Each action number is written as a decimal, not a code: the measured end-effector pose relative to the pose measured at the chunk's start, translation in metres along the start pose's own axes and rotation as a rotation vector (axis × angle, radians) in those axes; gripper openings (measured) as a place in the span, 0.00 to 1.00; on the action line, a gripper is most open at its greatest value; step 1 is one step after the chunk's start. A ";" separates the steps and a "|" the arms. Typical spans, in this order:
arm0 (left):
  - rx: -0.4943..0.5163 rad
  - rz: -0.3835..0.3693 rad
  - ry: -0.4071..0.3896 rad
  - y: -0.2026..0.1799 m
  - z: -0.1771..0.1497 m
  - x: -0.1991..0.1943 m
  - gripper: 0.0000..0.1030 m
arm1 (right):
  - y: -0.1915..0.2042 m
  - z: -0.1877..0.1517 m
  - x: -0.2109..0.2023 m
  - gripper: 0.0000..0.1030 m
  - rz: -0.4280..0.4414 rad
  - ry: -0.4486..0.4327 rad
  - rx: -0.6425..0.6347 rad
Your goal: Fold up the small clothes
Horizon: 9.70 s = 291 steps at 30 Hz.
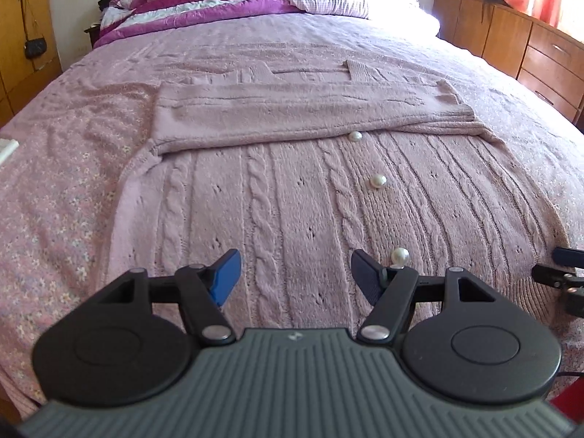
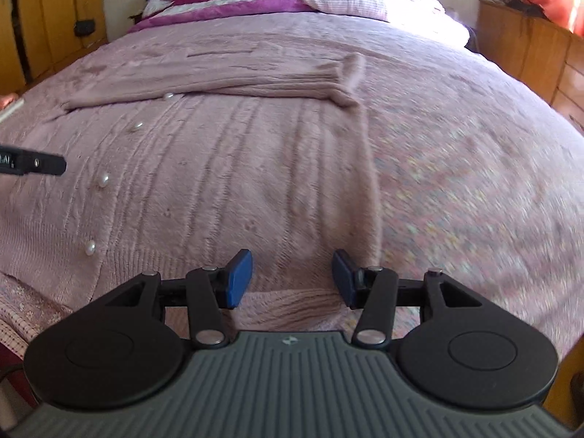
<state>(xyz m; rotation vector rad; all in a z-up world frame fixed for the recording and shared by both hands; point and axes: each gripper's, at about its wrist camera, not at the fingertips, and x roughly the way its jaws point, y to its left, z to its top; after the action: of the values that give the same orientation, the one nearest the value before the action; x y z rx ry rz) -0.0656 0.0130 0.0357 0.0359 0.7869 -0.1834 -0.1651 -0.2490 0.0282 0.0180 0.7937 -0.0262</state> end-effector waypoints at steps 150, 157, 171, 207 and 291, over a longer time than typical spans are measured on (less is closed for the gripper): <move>0.111 0.042 -0.098 0.034 0.144 0.119 0.68 | -0.044 0.150 0.172 0.49 0.099 -0.353 0.403; 0.117 0.056 -0.155 0.039 0.125 0.080 0.74 | -0.039 0.136 0.144 0.56 0.101 -0.360 0.422; 0.292 0.114 -0.092 -0.008 0.060 0.059 0.74 | -0.035 0.119 0.141 0.66 0.143 -0.332 0.370; 0.382 0.047 -0.246 -0.008 0.038 0.071 0.24 | -0.050 0.151 0.147 0.56 0.146 -0.267 0.408; -0.102 0.145 -0.004 0.109 0.139 0.082 0.70 | -0.064 0.181 0.117 0.57 0.079 -0.186 0.267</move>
<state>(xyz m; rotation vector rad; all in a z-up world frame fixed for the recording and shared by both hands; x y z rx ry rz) 0.1081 0.0942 0.0716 -0.0035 0.7854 -0.0056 0.0438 -0.3192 0.0716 0.2962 0.5989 -0.0582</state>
